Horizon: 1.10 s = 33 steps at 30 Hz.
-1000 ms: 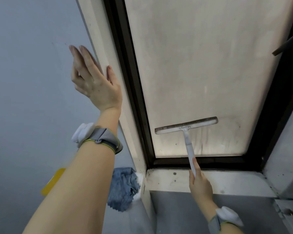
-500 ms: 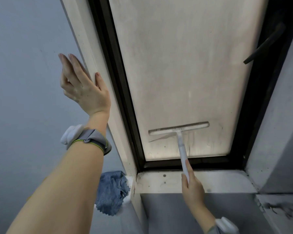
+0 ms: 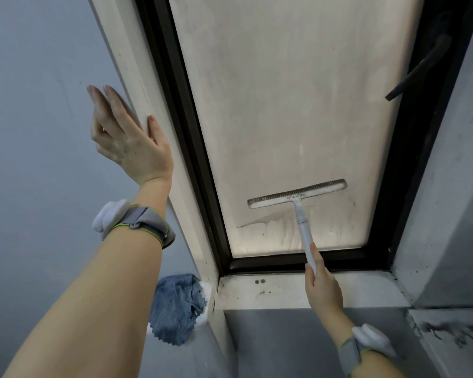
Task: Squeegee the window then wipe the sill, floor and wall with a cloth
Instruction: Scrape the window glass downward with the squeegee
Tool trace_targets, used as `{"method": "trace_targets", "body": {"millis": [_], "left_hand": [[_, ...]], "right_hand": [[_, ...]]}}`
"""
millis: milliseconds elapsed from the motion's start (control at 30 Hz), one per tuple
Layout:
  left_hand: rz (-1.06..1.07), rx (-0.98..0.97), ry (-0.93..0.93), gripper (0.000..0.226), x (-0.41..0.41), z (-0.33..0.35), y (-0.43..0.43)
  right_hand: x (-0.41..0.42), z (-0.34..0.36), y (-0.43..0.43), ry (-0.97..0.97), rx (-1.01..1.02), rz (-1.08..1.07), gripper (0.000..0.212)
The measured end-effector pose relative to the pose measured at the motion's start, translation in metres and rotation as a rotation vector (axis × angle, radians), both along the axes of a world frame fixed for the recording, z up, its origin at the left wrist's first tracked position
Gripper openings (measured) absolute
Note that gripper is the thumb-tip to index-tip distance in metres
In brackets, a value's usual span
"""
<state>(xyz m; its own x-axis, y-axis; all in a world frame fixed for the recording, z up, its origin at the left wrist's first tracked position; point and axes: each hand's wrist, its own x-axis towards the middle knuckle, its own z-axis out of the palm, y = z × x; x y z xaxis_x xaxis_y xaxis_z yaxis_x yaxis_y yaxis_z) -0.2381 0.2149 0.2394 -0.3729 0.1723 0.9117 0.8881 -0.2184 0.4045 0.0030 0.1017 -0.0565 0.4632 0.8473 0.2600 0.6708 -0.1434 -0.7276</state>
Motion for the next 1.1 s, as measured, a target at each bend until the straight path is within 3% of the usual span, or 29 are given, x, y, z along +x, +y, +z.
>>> {"method": "trace_targets", "body": {"millis": [400, 1100], "left_hand": [[0.001, 0.002, 0.0, 0.062, 0.001, 0.0, 0.0], [0.015, 0.032, -0.004, 0.062, 0.001, -0.001, 0.001]], "right_hand": [[-0.028, -0.042, -0.009, 0.147, -0.099, -0.02, 0.056], [-0.038, -0.075, -0.042, 0.142, -0.372, 0.026, 0.056]]}}
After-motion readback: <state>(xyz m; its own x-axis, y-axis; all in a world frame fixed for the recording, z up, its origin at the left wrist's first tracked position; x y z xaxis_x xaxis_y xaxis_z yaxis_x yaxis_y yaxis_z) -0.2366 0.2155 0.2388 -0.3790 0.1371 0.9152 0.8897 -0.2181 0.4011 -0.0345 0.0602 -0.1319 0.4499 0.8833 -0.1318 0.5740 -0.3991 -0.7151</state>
